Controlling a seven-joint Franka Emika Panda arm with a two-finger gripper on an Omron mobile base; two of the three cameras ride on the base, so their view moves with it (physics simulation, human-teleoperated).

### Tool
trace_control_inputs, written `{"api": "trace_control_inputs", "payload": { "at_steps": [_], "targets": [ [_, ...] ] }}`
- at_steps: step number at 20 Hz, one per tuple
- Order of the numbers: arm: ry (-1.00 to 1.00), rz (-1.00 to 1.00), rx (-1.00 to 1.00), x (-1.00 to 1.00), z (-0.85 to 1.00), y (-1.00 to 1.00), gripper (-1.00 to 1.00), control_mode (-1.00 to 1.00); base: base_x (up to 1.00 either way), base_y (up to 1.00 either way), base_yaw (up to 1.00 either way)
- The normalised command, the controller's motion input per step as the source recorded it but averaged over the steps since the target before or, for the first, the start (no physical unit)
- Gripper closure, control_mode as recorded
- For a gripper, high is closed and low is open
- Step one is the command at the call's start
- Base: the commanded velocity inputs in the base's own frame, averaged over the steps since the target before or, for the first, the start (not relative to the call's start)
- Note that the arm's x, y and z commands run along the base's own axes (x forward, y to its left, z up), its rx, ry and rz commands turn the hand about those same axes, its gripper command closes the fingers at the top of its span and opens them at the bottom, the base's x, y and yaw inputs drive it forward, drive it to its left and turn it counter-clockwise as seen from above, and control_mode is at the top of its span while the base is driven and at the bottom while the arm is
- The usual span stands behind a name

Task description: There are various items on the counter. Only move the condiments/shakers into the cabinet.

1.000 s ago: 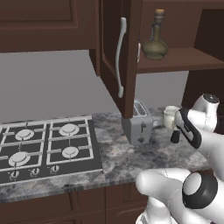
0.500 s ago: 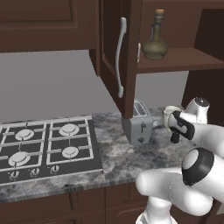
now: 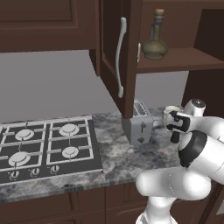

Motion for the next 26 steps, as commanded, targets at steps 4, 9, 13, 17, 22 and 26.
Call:
{"api": "trace_control_inputs", "payload": {
  "at_steps": [4,9,13,17,22,26],
  "targets": [
    [0.00,0.00,0.00,0.03,-0.21,-0.03,-1.00,-1.00,0.00,0.00,0.00],
    [0.00,0.00,0.00,0.03,-0.17,-0.01,-1.00,-1.00,0.00,0.00,0.00],
    [0.00,0.00,0.00,0.08,-0.15,0.00,-1.00,-1.00,0.00,0.00,0.00],
    [0.00,0.00,0.00,0.08,-0.10,0.00,-1.00,-1.00,0.00,0.00,0.00],
    [0.00,0.00,0.00,0.06,-0.07,0.00,-1.00,-1.00,0.00,0.00,0.00],
    [-0.01,0.00,0.00,0.08,-0.08,0.00,-1.00,-1.00,0.00,0.00,0.00]
  ]
}}
